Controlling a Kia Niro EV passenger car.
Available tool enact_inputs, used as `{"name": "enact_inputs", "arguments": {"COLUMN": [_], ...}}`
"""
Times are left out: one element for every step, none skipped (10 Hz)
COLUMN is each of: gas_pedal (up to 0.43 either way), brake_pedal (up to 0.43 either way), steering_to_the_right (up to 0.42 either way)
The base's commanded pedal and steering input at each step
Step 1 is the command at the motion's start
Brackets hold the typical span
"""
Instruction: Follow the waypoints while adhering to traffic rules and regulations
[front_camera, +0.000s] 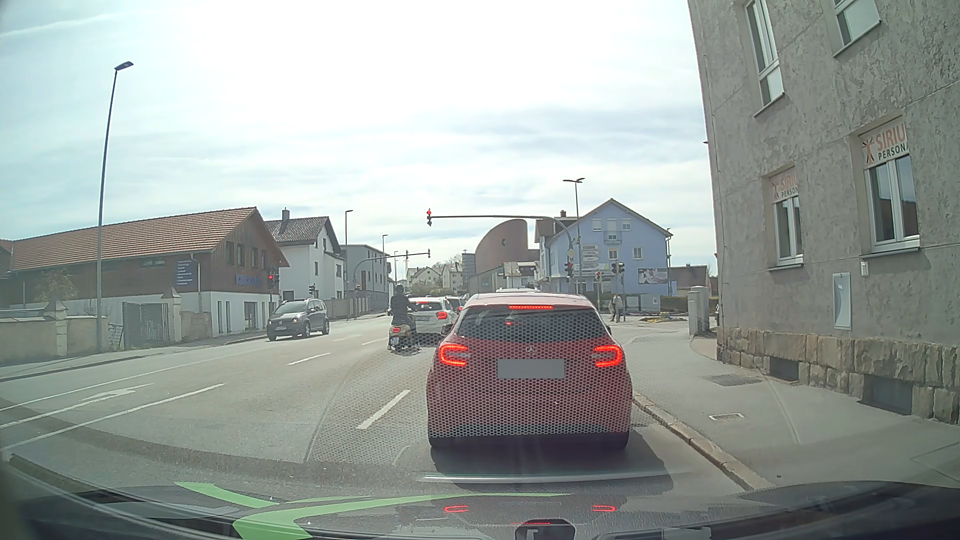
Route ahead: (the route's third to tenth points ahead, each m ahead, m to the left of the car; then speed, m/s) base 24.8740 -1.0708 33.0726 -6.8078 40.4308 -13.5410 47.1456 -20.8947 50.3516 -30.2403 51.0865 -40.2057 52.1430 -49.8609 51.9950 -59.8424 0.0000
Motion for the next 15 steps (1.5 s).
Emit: {"name": "enact_inputs", "arguments": {"gas_pedal": [0.000, 0.000, 0.000, 0.000, 0.000, 0.000, 0.000, 0.000, 0.000, 0.000, 0.000, 0.000, 0.000, 0.000, 0.000], "brake_pedal": [0.262, 0.262, 0.262, 0.262, 0.262, 0.262, 0.262, 0.262, 0.262, 0.262, 0.262, 0.262, 0.262, 0.262, 0.262], "steering_to_the_right": [0.000, 0.000, 0.000, 0.000, 0.001, 0.000, 0.001, 0.001, 0.001, 0.000, 0.000, 0.001, 0.000, 0.000, 0.001]}}
